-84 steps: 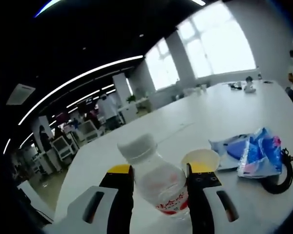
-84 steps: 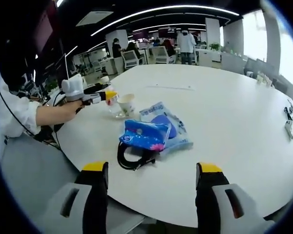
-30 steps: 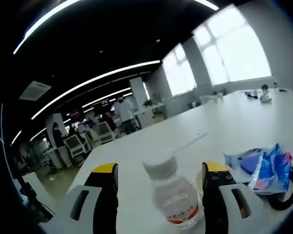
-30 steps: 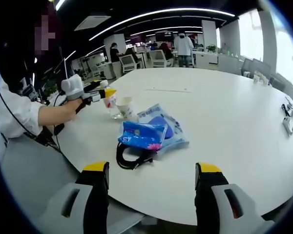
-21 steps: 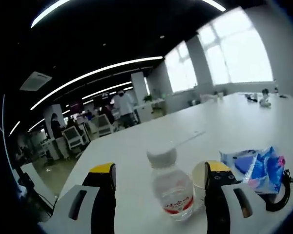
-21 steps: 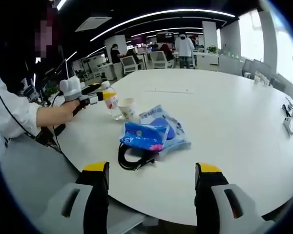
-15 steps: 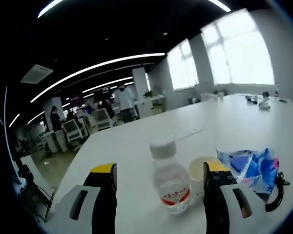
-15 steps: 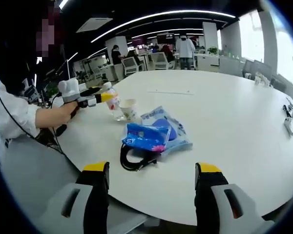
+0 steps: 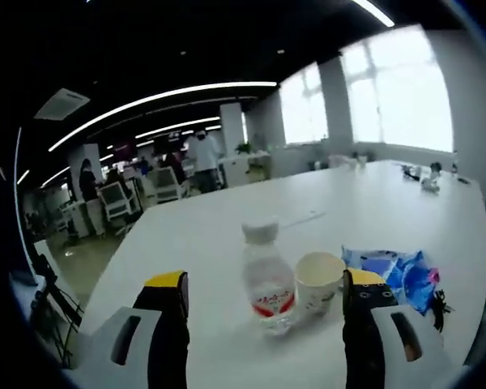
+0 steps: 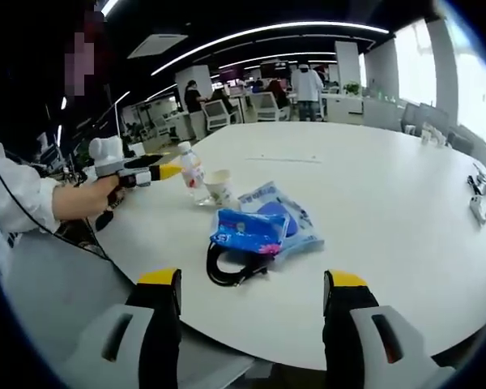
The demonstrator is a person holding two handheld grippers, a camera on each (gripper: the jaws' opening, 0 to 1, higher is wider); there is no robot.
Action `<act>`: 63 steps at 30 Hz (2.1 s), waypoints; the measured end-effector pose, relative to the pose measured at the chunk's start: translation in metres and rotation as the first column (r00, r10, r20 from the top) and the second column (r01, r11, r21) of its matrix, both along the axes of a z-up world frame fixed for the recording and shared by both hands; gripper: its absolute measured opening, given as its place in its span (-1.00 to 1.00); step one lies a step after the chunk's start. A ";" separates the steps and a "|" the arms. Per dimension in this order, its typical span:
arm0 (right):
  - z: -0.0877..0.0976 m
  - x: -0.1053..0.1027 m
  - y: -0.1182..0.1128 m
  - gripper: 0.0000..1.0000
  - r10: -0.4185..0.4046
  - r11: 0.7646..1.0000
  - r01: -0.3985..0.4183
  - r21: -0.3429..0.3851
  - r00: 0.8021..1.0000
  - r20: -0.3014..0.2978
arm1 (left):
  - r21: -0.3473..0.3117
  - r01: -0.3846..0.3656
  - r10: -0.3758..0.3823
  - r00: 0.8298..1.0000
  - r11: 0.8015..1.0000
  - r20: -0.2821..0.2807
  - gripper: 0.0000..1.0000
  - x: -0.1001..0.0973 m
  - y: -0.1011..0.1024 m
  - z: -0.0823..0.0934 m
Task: Arrange the tabletop items into an orderly group along one side of the table until the central work area is clear of visible clutter.
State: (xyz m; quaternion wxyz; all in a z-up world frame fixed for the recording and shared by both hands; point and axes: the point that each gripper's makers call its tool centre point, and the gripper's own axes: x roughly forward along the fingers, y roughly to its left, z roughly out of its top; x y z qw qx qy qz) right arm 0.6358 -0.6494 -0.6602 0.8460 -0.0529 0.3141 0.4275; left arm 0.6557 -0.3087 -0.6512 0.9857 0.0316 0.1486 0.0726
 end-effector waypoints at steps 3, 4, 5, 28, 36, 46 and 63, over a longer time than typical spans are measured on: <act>0.003 -0.003 0.001 0.39 -0.010 1.000 0.010 0.008 1.000 0.005 | -0.021 0.019 -0.019 1.000 1.000 -0.011 0.48 -0.005 -0.009 -0.003; 0.003 -0.003 0.002 0.39 -0.009 1.000 0.009 0.006 1.000 0.009 | -0.026 0.022 -0.022 1.000 0.999 -0.014 0.48 -0.006 -0.011 -0.003; 0.005 -0.003 0.002 0.39 -0.009 1.000 0.009 -0.001 1.000 0.019 | -0.034 0.025 -0.026 1.000 0.999 -0.014 0.49 -0.008 -0.012 -0.003; 0.014 0.029 0.011 0.34 0.048 0.999 -0.048 0.011 0.997 0.055 | -0.148 0.051 -0.063 0.995 0.988 -0.081 0.54 -0.045 -0.036 -0.017; 0.003 0.053 0.005 0.30 0.139 0.990 -0.140 0.010 0.990 0.018 | -0.235 -0.041 0.024 0.997 0.971 -0.074 0.58 -0.044 -0.045 -0.015; -0.006 0.074 0.013 0.25 0.217 0.976 -0.217 0.035 0.976 -0.018 | -0.226 -0.098 0.074 0.991 0.969 -0.115 0.54 -0.038 -0.058 -0.024; -0.027 0.092 0.030 0.17 0.252 0.967 -0.248 0.066 0.965 -0.076 | -0.218 -0.056 0.016 0.983 0.974 -0.181 0.49 -0.020 -0.102 -0.041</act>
